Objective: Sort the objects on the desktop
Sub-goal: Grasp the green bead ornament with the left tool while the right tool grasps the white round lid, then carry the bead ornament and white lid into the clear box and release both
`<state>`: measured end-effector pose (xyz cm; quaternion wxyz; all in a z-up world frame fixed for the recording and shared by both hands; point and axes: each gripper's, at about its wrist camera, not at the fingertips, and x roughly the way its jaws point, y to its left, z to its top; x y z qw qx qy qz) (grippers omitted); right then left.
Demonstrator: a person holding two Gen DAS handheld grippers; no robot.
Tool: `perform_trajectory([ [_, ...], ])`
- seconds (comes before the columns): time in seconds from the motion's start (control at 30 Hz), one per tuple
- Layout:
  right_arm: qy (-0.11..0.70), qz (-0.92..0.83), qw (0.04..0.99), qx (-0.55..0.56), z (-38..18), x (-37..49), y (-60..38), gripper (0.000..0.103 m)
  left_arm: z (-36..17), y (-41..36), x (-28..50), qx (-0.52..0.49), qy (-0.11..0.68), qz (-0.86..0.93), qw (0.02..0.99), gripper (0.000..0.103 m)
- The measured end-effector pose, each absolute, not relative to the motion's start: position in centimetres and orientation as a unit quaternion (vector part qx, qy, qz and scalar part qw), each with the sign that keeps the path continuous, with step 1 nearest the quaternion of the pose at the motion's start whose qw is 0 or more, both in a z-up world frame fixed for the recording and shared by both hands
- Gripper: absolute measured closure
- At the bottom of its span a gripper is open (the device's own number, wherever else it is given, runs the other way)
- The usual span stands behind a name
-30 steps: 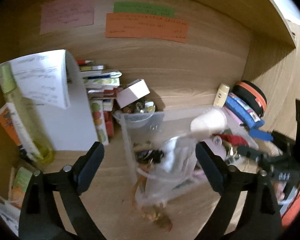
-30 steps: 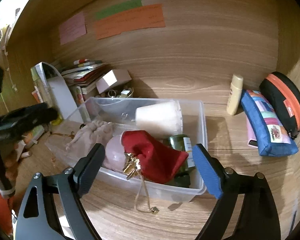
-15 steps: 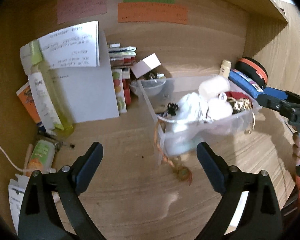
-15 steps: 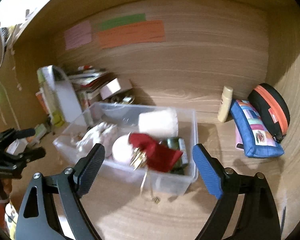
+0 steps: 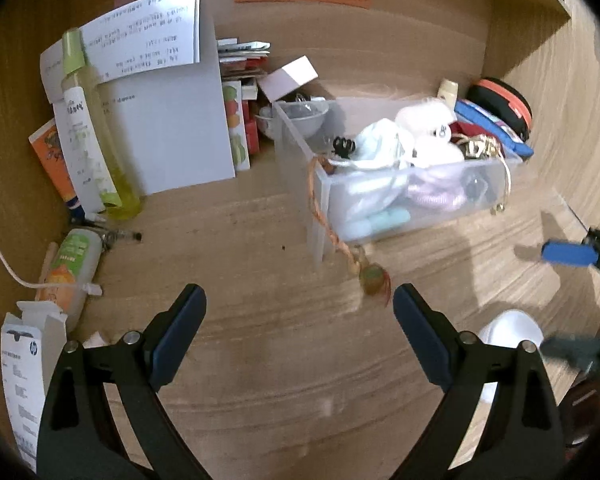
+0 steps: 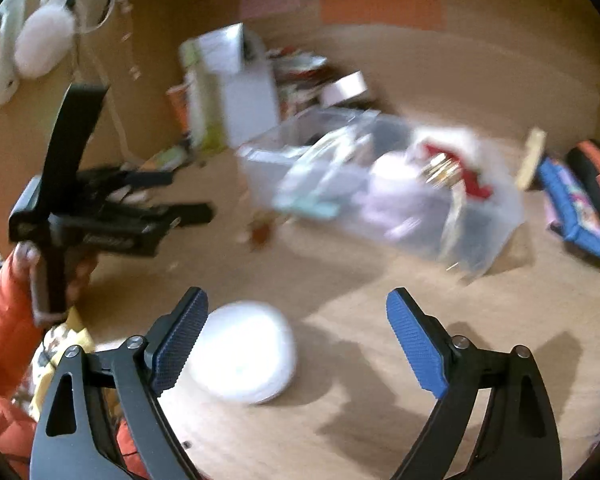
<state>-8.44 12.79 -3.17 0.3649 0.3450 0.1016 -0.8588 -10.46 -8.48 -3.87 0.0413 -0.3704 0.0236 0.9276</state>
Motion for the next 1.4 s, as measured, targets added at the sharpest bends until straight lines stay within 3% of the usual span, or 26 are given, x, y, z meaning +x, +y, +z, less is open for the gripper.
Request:
perform_trajectory([
  [0.17, 0.124, -0.83, 0.399, 0.369, -5.5, -6.9, 10.9, 0.013, -4.4, -8.4, -10.3, -0.377, 0.017, 0.925, 0.052, 0.007],
  [0.4, 0.096, -0.816, 0.398, 0.408, -7.3, -7.5, 10.9, 0.015, -5.8, -6.6, -12.0, -0.401, 0.01, 0.913, 0.074, 0.008],
  [0.47, 0.091, -0.822, 0.39, 0.406, -7.3, -7.6, 11.2, 0.021, -5.7, -5.9, -12.4, -0.397, 0.015, 0.915, 0.072, 0.008],
  [0.53, 0.089, -0.825, 0.386, 0.403, -7.3, -7.6, 11.5, 0.038, -5.7, -5.3, -12.9, -0.393, 0.02, 0.917, 0.067, 0.01],
  [0.67, 0.083, -0.833, 0.375, 0.398, -7.4, -7.6, 12.4, 0.038, -6.2, -4.3, -13.9, -0.403, 0.035, 0.912, 0.071, 0.032],
  [0.77, 0.077, -0.838, 0.366, 0.397, -7.4, -7.8, 13.2, 0.038, -6.7, -4.1, -14.6, -0.411, 0.044, 0.908, 0.065, 0.057],
  [0.97, 0.056, -0.849, 0.348, 0.393, -6.5, -8.5, 15.7, 0.038, -7.3, -4.7, -15.4, -0.429, 0.009, 0.899, 0.083, 0.084],
  [1.4, 0.038, -0.872, 0.325, 0.365, -3.2, -10.3, 18.1, 0.038, -5.2, -7.4, -12.4, -0.392, -0.018, 0.917, 0.066, 0.084],
])
